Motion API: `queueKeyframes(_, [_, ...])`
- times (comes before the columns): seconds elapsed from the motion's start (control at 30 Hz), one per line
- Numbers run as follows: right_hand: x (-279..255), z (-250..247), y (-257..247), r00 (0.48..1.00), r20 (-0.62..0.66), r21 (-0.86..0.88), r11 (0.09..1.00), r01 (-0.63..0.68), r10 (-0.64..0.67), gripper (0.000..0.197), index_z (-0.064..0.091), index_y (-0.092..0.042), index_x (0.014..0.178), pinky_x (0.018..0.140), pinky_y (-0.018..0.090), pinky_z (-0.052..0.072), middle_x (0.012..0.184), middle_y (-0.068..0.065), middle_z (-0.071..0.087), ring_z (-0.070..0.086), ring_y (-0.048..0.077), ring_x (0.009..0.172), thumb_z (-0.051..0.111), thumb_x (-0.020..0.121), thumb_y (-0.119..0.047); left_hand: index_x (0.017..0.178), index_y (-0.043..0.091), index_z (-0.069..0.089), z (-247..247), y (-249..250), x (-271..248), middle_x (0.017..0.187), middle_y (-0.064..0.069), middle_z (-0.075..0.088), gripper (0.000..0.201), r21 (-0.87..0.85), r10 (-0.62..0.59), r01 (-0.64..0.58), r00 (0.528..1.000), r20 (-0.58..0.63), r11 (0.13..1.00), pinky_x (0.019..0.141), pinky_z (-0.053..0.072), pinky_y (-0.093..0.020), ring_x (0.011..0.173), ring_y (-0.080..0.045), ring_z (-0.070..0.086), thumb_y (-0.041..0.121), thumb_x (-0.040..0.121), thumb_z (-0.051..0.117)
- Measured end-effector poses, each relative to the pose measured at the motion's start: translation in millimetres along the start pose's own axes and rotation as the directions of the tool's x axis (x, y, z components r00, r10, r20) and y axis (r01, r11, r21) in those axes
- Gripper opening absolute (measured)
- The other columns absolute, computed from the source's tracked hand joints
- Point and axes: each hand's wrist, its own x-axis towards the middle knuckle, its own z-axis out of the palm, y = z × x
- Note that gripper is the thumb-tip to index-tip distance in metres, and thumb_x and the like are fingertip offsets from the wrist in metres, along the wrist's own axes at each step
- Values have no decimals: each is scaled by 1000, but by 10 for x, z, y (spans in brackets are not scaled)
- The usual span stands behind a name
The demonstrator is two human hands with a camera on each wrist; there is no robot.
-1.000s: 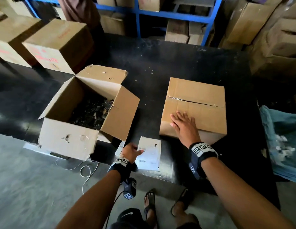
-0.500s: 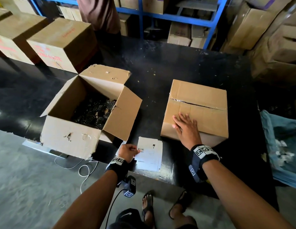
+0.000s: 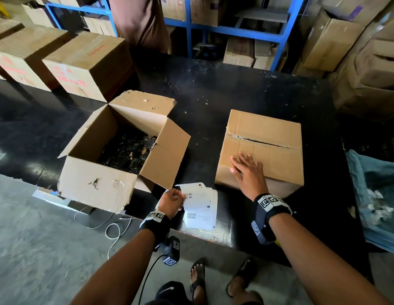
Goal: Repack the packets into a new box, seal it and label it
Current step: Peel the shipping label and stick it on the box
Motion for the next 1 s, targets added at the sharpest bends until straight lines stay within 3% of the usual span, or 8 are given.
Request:
queueKeyframes(0.1, [-2,1,-10,1000,-1,-11,1000,-6,6,48,40,-30,155,121,59,13,168,2,26,17,30,156,40,108,-40,95,7,65,-7,9,-10,71,-1,74,6,-3,54,-54,998,21,999,76,60,-46,69,-25,69,8,91,70])
queueKeyframes(0.33, [-14,-37,-62,999,8,25,999,-32,32,51,43,-29,154,122,60,6,168,1,24,14,30,157,44,106,-45,97,-5,69,-26,434,-159,73,-5,71,15,-90,198,-201,979,-35,976,58,51,-16,59,-6,62,8,91,71])
queueKeyframes(0.43, [30,-108,-146,996,-7,124,988,-89,90,48,56,-23,143,121,60,7,163,4,36,22,29,155,44,105,-50,96,-4,66,-71,796,-185,83,-10,74,17,-189,258,-266,964,-65,945,67,53,-24,67,-5,66,11,91,71])
queueKeyframes(0.57, [135,-373,-328,983,-91,365,924,-117,161,59,72,-6,106,120,58,24,131,14,67,58,30,127,38,105,-55,98,1,64,-87,1373,-291,105,-27,72,14,-413,328,-302,945,-10,859,91,56,-43,94,-27,70,6,88,73])
queueKeyframes(0.67, [173,-731,-484,977,43,731,661,-172,208,65,76,-14,101,94,38,54,106,3,77,71,17,97,36,102,-64,99,4,65,-42,1725,-406,112,-27,70,15,-428,407,-336,910,82,839,96,56,-42,102,-29,69,1,87,73])
queueKeyframes(0.73, [206,-930,-529,972,186,888,399,-228,143,48,76,-19,108,86,30,57,110,0,78,73,14,95,44,104,-54,98,7,67,12,1895,-447,111,-25,70,14,-380,465,-387,875,135,840,98,54,-41,103,-27,68,0,87,72])
queueKeyframes(0.83, [266,-1078,-449,980,159,974,143,-176,122,29,74,-11,112,81,35,54,111,9,78,72,24,99,61,101,-34,101,5,69,100,2004,-452,113,-18,73,13,-327,506,-429,838,205,842,97,55,-37,107,-26,69,2,88,71])
queueKeyframes(1.0, [289,-1279,-262,979,29,994,95,-49,200,13,75,-10,106,81,37,54,111,11,77,70,19,94,68,95,-10,107,3,69,256,2094,-407,110,-14,74,18,-315,462,-382,856,234,869,89,58,-36,102,-26,70,5,89,71])
